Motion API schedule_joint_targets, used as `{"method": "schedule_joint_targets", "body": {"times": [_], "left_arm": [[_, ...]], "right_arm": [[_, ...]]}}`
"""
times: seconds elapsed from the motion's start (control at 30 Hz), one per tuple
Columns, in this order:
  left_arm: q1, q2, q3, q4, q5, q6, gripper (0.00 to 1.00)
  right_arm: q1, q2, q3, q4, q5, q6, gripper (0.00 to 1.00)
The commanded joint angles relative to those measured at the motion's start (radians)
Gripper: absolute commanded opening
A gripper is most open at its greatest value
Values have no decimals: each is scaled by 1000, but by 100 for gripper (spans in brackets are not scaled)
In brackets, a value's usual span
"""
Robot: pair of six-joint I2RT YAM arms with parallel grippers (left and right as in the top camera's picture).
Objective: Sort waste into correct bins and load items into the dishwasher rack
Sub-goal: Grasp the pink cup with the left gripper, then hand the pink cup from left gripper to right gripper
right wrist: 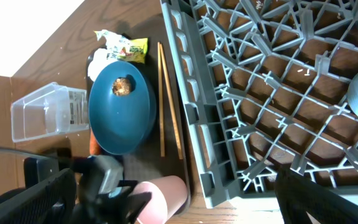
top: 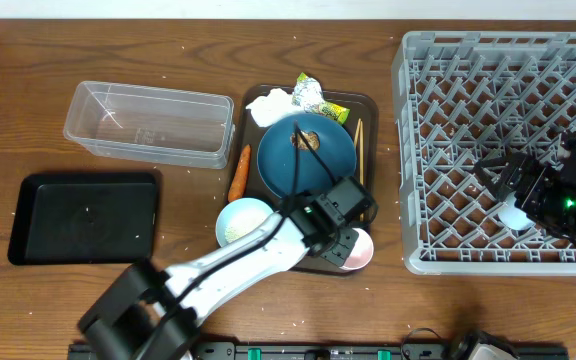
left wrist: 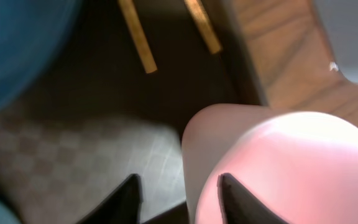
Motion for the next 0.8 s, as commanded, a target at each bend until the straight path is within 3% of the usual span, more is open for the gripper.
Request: {"method": "schedule_joint_targets", "body": {"times": [0.0,0.03,0.13,0.37,0.53,0.67,0.77], "left_arm": [[-1,32,-3,10,15,0,19],[2,34,-1,8,15,0,6],[30,3,29,-34,16,0,6],[168,-272,125,-185,60,60,6],[328,-439,125,-102,399,106,6],[414,-468,125,-27,669,105,6],[438,-462,125,7,782,104,6]], "right_arm": [[5,0,16,-2,-4,-15,95],[5,0,16,-2,-4,-15,95],[5,0,16,-2,-5,-24,95],[14,-35,16,-36,-235,-258,91],[95,-66,16,-38,-304,-291,90],[214,-74,16,-21,-448,-352,89],[323,-74,16,23,-503,-375,89]]}}
